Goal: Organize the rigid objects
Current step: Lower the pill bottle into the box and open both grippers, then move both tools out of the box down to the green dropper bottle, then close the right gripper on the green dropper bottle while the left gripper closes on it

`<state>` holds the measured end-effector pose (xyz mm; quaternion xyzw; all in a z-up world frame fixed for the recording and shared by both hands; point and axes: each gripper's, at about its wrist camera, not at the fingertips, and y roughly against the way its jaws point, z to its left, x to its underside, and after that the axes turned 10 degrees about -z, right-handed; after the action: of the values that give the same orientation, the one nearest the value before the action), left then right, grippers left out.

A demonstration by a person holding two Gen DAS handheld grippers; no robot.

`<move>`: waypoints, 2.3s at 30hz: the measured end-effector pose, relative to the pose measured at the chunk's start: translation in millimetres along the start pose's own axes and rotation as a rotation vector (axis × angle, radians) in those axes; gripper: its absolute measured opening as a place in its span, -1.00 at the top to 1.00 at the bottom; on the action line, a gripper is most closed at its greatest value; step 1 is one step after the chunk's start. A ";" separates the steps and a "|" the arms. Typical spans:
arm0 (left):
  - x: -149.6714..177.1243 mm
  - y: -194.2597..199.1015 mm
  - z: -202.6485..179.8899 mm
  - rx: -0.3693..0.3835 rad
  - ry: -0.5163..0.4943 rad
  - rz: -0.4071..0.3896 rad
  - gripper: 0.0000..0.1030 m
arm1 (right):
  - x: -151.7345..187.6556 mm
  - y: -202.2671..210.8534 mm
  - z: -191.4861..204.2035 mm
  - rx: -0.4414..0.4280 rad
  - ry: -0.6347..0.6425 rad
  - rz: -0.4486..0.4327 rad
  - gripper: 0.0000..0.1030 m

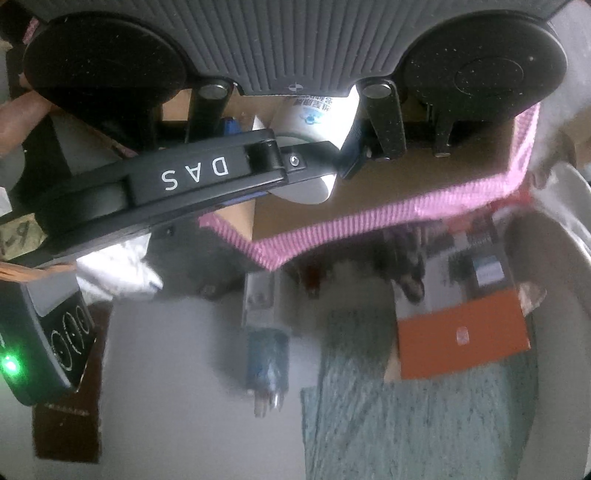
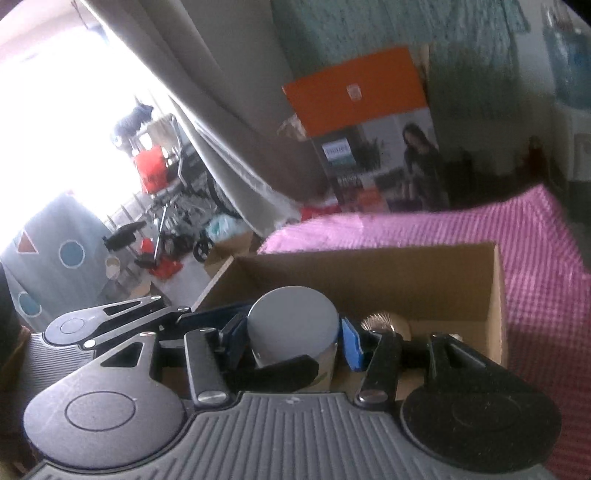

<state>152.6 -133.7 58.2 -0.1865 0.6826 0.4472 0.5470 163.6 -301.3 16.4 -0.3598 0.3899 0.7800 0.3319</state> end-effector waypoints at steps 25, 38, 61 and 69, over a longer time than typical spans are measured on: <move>7.2 30.9 19.8 0.033 0.130 0.066 -0.64 | 9.5 -0.7 6.7 0.068 0.060 0.084 -0.28; 23.3 128.9 31.7 -0.046 0.210 -0.053 -0.93 | 27.9 107.9 12.2 -0.001 -0.133 -0.118 -0.28; 134.9 87.9 31.1 -0.168 0.149 0.207 -0.44 | 122.9 16.8 88.4 -0.091 -0.024 0.154 -0.04; 141.4 77.7 32.4 -0.155 0.171 0.222 -0.15 | 126.3 -5.2 93.2 -0.078 0.030 0.202 0.13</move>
<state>66.6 -32.9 -39.4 -0.1890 0.7065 0.5387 0.4182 73.8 -189.9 -48.4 -0.3429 0.3987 0.8185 0.2314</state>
